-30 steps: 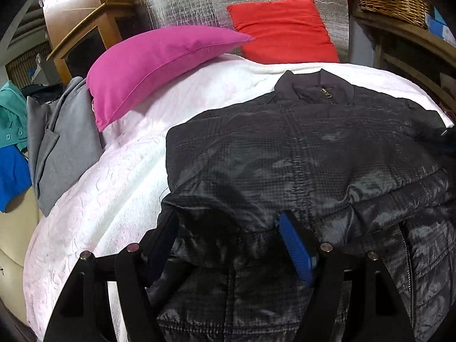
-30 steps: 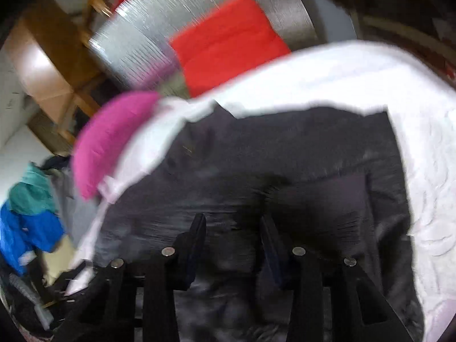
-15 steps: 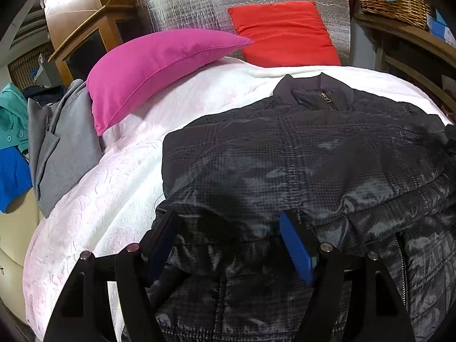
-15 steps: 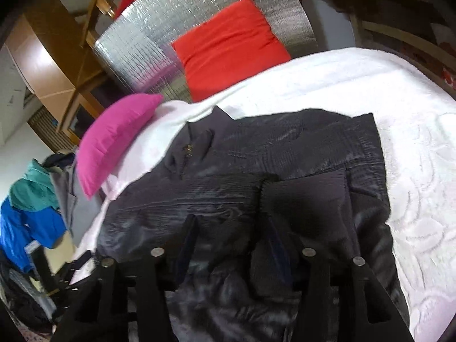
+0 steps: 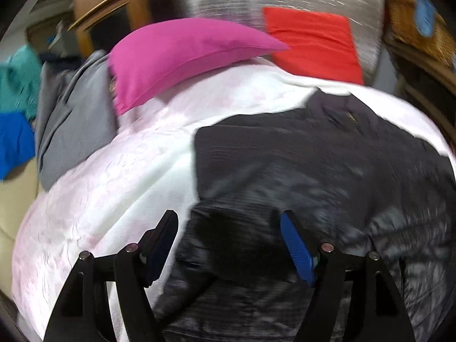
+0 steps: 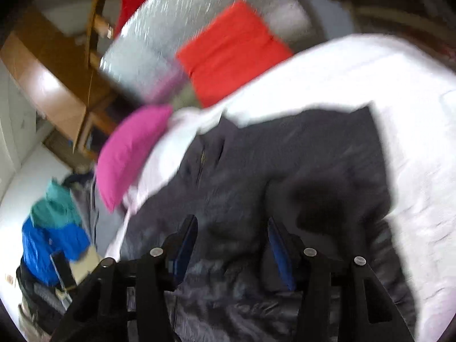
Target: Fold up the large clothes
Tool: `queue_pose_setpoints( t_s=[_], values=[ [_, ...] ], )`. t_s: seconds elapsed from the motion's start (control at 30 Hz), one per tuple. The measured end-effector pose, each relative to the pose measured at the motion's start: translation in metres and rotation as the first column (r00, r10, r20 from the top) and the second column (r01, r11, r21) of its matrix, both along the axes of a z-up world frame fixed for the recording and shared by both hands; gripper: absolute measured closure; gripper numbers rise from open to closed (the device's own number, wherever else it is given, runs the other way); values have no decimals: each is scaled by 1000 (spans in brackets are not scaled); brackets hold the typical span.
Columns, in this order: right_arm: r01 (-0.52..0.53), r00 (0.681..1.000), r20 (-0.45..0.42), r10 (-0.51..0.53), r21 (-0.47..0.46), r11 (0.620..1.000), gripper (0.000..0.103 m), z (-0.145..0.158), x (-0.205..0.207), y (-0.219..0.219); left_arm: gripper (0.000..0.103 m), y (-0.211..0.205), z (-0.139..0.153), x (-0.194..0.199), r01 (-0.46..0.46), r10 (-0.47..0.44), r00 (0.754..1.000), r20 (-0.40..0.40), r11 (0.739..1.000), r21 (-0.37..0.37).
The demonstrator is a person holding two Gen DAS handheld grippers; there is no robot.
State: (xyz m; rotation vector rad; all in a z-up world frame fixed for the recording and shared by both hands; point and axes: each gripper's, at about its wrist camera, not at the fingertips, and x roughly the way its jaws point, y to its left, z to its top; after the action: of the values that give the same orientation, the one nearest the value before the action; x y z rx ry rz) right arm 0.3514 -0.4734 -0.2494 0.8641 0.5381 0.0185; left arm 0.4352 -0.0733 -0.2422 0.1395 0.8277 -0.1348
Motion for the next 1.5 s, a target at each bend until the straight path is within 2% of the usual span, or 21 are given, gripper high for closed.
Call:
queue_pose_setpoints(
  t_s=[0.1,0.13,0.2,0.33,0.4,0.5,0.53,0.57,0.6,0.7,0.77,0.8,0.87,0.93,0.97,1.07,1.17,1.2,1.33,1.4,1.5],
  values=[
    [139,990,8,-141,93,986,26,-8,-22,-34,23,20,-2,10,-64,63,997,-39,997,-30],
    [166,986,-10,-166,115,979,23,-14,-26,-44,23,25,-5,14,-78,75,995,-61,996,-47],
    [179,983,-59,-171,159,971,23,-29,-26,-57,23,34,-12,21,-92,81,990,-116,992,-90],
    [123,982,-170,-79,266,956,23,-68,-6,-60,23,42,-25,29,-96,53,977,-206,974,-203],
    [91,984,-171,-44,276,957,23,-74,1,-54,23,39,-31,31,-66,-6,969,-248,958,-280],
    [48,989,-145,-23,175,983,26,-66,7,-37,23,30,-35,28,-47,-29,967,-254,957,-287],
    [31,990,-141,-13,127,991,44,-61,8,-30,23,29,-36,28,-41,-32,968,-248,958,-283],
    [21,989,-148,-8,86,996,49,-55,8,-25,25,28,-36,27,-39,-31,970,-240,958,-283],
    [19,990,-143,-9,64,998,60,-49,7,-22,28,28,-35,27,-42,-26,973,-231,958,-284],
    [18,999,-47,-16,40,999,67,-22,-6,-15,36,28,-32,27,-42,-16,979,-203,961,-274],
    [8,1000,3,-8,4,1000,67,-8,-11,-8,36,26,-31,28,-36,-17,980,-197,963,-265],
    [9,1000,-19,-10,-22,1000,67,-9,-10,-6,36,28,-31,30,-37,-16,980,-199,965,-260],
    [14,991,-132,-19,-43,999,67,-27,1,-6,35,26,-36,33,-43,-11,978,-210,967,-250],
    [17,975,-220,-15,7,1000,67,-49,10,-15,34,28,-37,35,-43,-11,976,-218,969,-245],
    [23,975,-222,-12,48,999,67,-54,11,-20,33,28,-38,37,-40,-16,975,-222,969,-244],
    [34,979,-201,-10,112,993,63,-50,6,-30,33,28,-36,37,-42,-14,976,-217,966,-254],
    [62,979,-200,-39,107,992,47,-42,0,-33,33,29,-29,36,-45,-9,980,-198,964,-262],
    [79,979,-194,-59,98,992,41,-38,-3,-35,33,30,-27,35,-45,-7,981,-194,963,-264],
    [218,971,-92,-221,-43,975,38,-6,-28,-36,33,32,-13,30,-46,9,989,-145,966,-254],
    [198,980,-12,-200,-97,975,38,9,-31,-27,33,30,-6,25,-42,22,995,-95,976,-213],
    [77,997,36,-72,-173,982,39,21,-20,1,33,22,3,16,0,-5,1000,-30,988,-157]
  ],
)
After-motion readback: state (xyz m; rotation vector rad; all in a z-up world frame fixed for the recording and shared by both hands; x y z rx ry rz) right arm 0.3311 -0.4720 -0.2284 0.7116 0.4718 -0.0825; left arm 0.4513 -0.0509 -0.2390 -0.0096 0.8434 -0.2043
